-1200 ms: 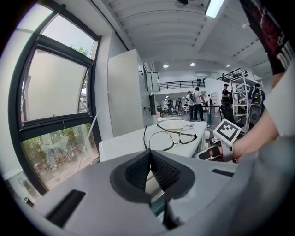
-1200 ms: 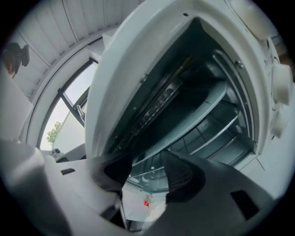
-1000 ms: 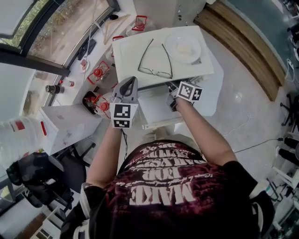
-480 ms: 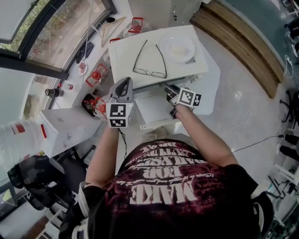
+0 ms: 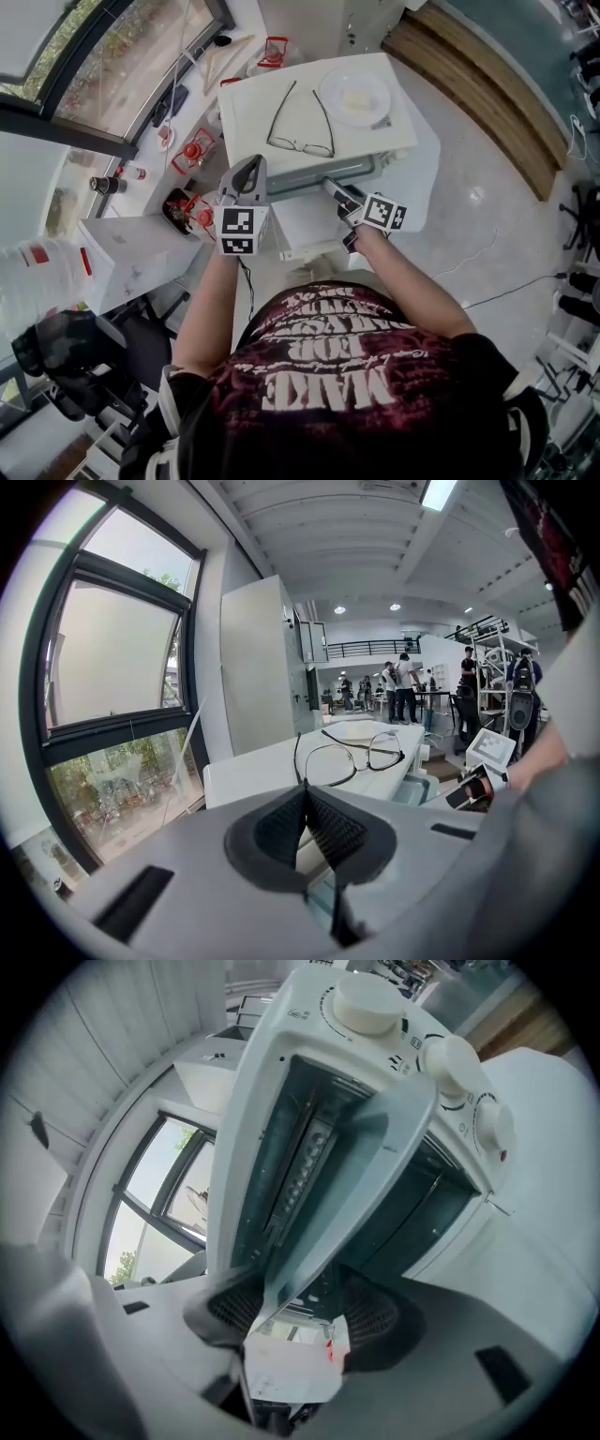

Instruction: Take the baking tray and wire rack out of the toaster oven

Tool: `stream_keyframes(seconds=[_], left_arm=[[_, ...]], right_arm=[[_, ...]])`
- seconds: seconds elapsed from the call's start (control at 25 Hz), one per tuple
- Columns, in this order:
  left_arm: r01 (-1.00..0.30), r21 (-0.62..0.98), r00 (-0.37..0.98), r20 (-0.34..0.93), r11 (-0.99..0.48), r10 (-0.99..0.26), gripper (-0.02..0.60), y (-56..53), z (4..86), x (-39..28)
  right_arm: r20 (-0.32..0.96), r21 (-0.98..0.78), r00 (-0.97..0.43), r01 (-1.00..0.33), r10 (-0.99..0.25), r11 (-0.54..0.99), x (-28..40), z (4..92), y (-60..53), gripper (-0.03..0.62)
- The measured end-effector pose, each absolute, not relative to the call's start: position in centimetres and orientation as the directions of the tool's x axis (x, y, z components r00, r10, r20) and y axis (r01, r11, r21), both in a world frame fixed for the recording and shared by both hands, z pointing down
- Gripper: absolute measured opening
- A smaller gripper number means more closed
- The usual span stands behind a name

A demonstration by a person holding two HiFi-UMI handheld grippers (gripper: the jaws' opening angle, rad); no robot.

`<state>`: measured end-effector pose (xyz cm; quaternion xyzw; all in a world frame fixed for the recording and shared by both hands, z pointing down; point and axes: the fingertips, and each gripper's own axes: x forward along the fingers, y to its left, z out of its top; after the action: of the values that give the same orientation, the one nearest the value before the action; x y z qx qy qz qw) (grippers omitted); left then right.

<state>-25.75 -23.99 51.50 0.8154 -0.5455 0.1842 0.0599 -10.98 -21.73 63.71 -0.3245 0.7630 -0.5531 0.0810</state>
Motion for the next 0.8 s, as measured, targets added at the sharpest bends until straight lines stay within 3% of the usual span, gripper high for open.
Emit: stream_keyframes(seconds=[0.16, 0.4, 0.52, 0.68, 0.8], left_arm=[[-0.909, -0.108, 0.34, 0.367, -0.403, -0.866, 0.006, -24.0, 51.5, -25.6], [-0.907, -0.116, 0.339, 0.367, -0.404, -0.866, 0.006, -24.1, 51.4, -25.5], [-0.906, -0.119, 0.342, 0.365, -0.407, -0.866, 0.006, -24.1, 51.4, -25.4], [-0.904, -0.129, 0.341, 0.361, -0.409, -0.868, 0.006, -24.0, 51.4, -25.4], [-0.901, -0.135, 0.341, 0.364, -0.412, -0.867, 0.006, -24.0, 51.6, -25.4]], right_arm=[[0.228, -0.914, -0.764, -0.382, -0.604, 0.139, -11.4, 64.3, -23.2, 0.265], [0.223, -0.93, -0.73, -0.357, -0.646, 0.082, -11.9, 64.9, -26.1, 0.253], [0.234, -0.925, -0.718, -0.372, -0.655, 0.077, -11.9, 65.0, -26.3, 0.142], [0.172, -0.951, -0.725, -0.299, -0.667, 0.079, -12.1, 64.4, -26.0, 0.047], [0.163, -0.96, -0.723, -0.274, -0.672, 0.062, -12.0, 64.4, -25.5, 0.031]])
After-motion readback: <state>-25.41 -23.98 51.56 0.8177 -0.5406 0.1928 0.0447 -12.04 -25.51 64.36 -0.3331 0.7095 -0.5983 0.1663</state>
